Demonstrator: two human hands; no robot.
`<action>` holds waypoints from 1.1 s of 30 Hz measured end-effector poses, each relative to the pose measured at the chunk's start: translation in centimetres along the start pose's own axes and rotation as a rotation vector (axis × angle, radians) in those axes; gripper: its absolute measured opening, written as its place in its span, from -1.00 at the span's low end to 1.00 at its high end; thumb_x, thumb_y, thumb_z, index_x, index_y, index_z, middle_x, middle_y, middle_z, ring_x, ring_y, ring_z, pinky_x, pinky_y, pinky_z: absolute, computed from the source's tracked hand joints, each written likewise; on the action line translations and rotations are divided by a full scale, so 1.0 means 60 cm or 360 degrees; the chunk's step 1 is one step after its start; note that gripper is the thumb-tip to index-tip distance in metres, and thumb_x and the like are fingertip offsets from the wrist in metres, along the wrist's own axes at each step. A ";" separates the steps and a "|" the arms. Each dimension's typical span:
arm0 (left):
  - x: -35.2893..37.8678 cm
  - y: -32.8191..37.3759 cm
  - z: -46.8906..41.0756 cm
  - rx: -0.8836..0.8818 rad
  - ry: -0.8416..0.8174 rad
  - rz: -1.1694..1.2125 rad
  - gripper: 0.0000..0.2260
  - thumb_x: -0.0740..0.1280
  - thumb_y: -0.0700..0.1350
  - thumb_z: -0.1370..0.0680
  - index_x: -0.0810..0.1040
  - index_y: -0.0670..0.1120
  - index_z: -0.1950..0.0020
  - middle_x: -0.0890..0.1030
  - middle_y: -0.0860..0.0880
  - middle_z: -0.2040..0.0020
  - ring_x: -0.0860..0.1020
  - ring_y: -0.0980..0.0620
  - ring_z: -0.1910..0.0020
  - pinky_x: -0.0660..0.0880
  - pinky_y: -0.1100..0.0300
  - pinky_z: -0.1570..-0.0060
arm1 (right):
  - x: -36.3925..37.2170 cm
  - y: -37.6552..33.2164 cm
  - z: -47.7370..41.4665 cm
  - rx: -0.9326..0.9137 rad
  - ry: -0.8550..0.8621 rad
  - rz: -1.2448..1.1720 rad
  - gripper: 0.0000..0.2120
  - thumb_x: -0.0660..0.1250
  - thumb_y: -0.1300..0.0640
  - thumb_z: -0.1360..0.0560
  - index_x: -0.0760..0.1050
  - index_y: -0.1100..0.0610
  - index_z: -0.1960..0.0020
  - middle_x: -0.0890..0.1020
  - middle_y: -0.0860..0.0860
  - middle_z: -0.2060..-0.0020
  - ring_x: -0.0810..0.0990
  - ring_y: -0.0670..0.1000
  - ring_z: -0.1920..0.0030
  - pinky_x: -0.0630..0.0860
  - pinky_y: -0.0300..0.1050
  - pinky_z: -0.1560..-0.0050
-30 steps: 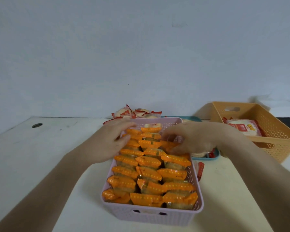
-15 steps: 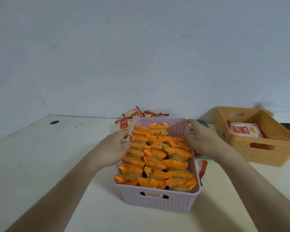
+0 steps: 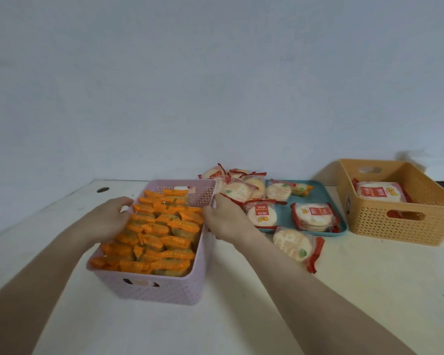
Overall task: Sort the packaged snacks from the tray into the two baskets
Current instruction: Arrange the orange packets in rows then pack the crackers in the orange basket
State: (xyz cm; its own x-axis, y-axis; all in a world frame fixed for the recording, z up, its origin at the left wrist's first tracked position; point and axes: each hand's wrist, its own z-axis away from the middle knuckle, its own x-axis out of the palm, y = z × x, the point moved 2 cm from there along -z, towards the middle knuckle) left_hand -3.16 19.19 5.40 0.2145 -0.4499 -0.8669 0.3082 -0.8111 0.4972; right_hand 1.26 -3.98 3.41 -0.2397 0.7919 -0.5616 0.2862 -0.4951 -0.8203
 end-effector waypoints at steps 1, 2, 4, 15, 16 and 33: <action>0.003 -0.004 -0.002 -0.0032 -0.0021 -0.0012 -0.67 0.14 -0.14 -0.62 0.45 -0.08 -0.37 0.53 -0.18 -0.28 0.52 -0.13 -0.11 0.47 0.09 0.04 | 0.007 0.000 -0.002 0.0010 -0.0015 -0.0009 -0.76 0.10 0.10 -0.53 0.46 0.23 0.01 0.62 0.19 0.09 0.57 0.15 0.12 0.57 0.18 -0.02; 0.008 -0.005 -0.005 -0.0049 -0.0042 -0.0037 -0.68 0.13 -0.15 -0.63 0.44 -0.08 -0.37 0.52 -0.18 -0.28 0.51 -0.12 -0.10 0.44 0.10 0.06 | 0.012 0.004 -0.006 0.0008 -0.0022 -0.0007 -0.69 0.09 0.04 -0.52 0.47 0.22 -0.07 0.62 0.18 0.03 0.58 0.16 0.05 0.56 0.19 -0.05; 0.008 -0.003 -0.009 -0.0090 -0.0072 -0.0095 -0.68 0.11 -0.14 -0.63 0.44 -0.09 -0.36 0.53 -0.19 -0.26 0.51 -0.13 -0.08 0.46 0.10 0.06 | 0.017 0.010 -0.010 0.0019 -0.0049 0.0010 -0.62 0.07 -0.01 -0.52 0.45 0.18 -0.18 0.62 0.16 -0.03 0.58 0.16 0.00 0.56 0.20 -0.07; 0.034 0.250 0.031 0.0645 0.0197 -0.0605 -0.70 0.17 -0.13 -0.56 0.56 -0.02 -0.24 0.58 -0.07 -0.24 0.53 -0.12 -0.19 0.47 0.01 -0.17 | -0.160 0.138 -0.005 0.0206 0.0137 0.0819 -0.48 0.27 0.01 -0.53 0.28 0.01 -0.46 0.45 0.04 -0.38 0.36 0.16 -0.38 0.39 0.06 -0.31; 0.070 0.294 0.032 0.0742 0.0070 -0.0650 -0.75 0.17 -0.16 -0.54 0.59 -0.07 -0.13 0.60 -0.10 -0.18 0.55 -0.11 -0.11 0.50 0.02 -0.10 | -0.177 0.156 -0.006 0.0248 0.0143 0.0908 -0.47 0.28 0.02 -0.52 0.27 0.00 -0.47 0.45 0.05 -0.38 0.33 0.18 -0.39 0.38 0.08 -0.31; 0.336 0.419 -0.121 0.0825 0.0290 -0.0507 -0.70 0.13 -0.08 -0.58 0.41 -0.02 -0.30 0.55 -0.10 -0.20 0.49 -0.17 -0.20 0.46 -0.05 -0.08 | -0.271 0.320 -0.210 0.0648 0.0122 0.0779 -0.32 0.19 -0.04 -0.54 0.00 0.12 -0.55 0.19 0.17 -0.51 0.05 0.21 -0.52 0.08 0.14 -0.49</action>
State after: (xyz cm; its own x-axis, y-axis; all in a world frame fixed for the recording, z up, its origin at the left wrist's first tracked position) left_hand 15.62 -7.54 0.67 0.3546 -0.1230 -0.9269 -0.0963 -0.9908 0.0947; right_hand 22.38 -21.85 -1.86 -0.0994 0.4555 -0.8847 -0.0329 -0.8901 -0.4546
